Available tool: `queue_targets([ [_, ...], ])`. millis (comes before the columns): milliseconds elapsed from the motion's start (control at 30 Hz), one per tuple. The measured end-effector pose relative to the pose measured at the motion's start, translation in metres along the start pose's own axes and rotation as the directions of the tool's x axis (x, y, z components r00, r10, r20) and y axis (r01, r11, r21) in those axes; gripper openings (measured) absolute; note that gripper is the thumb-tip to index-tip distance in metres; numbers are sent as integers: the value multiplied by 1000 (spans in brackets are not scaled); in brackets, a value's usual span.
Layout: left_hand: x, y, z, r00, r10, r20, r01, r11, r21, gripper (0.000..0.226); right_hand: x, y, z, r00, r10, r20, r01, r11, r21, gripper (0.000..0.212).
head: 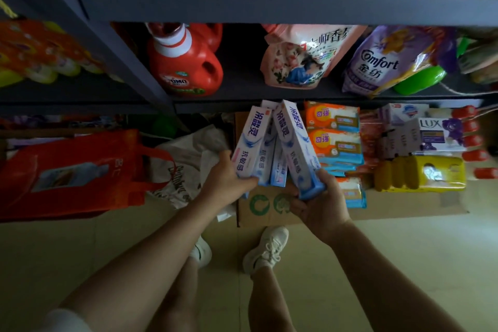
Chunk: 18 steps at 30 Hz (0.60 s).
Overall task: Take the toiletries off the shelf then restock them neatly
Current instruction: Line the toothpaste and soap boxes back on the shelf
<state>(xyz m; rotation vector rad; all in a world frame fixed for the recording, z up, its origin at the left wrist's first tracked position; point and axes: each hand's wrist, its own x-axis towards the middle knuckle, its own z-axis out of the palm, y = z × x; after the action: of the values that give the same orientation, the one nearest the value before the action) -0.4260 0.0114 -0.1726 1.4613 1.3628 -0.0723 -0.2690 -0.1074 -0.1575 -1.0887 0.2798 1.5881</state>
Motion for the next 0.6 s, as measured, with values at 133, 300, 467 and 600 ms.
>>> queue_targets([
  [133, -20, 7, -15, 997, 42, -57, -46, 996, -71, 58, -12, -8, 7, 996, 39, 83, -37, 999, -29, 78],
  [300, -66, 31, -50, 982, 157, -110, -163, 985, -55, 52, -46, -23, 37, 987, 46, 151, 16, 922, -386, 73],
  [467, -119, 63, -94, 934, 289, -212, -304, 952, -39, 63, -85, -50, 83, 975, -55, 216, 148, 886, -440, 70],
  [600, -148, 91, -130, 864, 378, -334, -389, 921, 36, 67, -107, -73, 133, 956, -123, 267, 225, 891, -393, 84],
])
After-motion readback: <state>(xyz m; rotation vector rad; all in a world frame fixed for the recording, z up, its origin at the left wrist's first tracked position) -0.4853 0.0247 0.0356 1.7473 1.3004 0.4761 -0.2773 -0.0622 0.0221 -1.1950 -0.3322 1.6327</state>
